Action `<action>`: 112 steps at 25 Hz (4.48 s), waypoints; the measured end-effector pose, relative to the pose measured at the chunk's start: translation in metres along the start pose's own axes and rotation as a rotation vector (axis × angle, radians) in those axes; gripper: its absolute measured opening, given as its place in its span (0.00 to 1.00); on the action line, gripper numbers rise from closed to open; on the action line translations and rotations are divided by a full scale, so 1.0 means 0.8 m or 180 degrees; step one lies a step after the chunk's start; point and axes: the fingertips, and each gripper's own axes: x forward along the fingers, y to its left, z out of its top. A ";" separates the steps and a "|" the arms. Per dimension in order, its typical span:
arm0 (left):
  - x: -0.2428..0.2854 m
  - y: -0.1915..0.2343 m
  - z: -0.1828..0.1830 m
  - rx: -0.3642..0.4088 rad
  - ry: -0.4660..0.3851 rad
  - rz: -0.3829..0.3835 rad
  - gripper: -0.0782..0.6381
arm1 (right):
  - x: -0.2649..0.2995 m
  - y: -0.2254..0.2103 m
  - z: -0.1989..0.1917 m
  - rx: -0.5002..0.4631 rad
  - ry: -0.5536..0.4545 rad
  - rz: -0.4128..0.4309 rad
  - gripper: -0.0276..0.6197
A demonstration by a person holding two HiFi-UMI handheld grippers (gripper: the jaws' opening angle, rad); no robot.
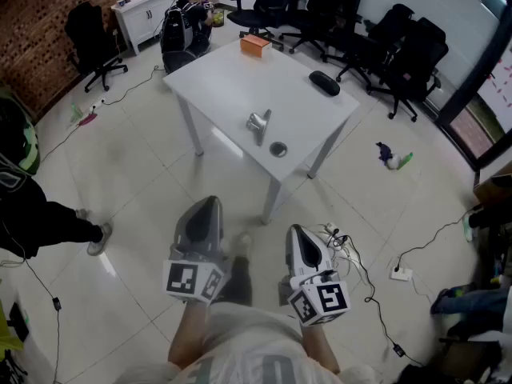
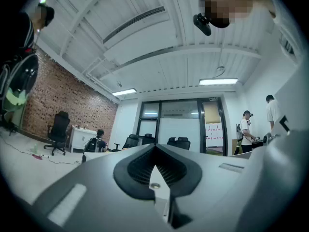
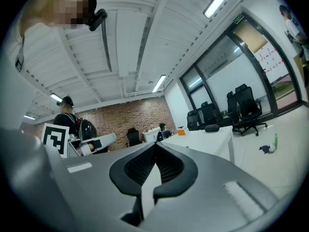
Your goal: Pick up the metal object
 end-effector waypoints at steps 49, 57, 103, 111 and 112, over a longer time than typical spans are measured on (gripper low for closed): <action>0.412 0.107 -0.376 0.1089 0.2491 -0.2948 0.61 | 0.380 -0.164 0.110 -0.0246 0.0148 -0.0130 0.06; 0.406 0.108 -0.388 0.1110 0.2658 -0.2999 0.52 | 0.383 -0.163 0.102 -0.0205 0.0203 -0.0116 0.06; 0.420 0.089 -0.073 0.0384 0.0405 -0.1078 0.12 | 0.385 -0.127 0.094 -0.0085 0.0106 0.0111 0.06; 0.391 0.121 -0.003 0.0595 0.0014 -0.0493 0.12 | 0.395 -0.100 0.103 -0.0087 -0.0027 0.0224 0.06; 0.388 0.124 -0.001 0.0602 0.0010 -0.0457 0.12 | 0.395 -0.097 0.103 -0.0084 -0.0029 0.0225 0.06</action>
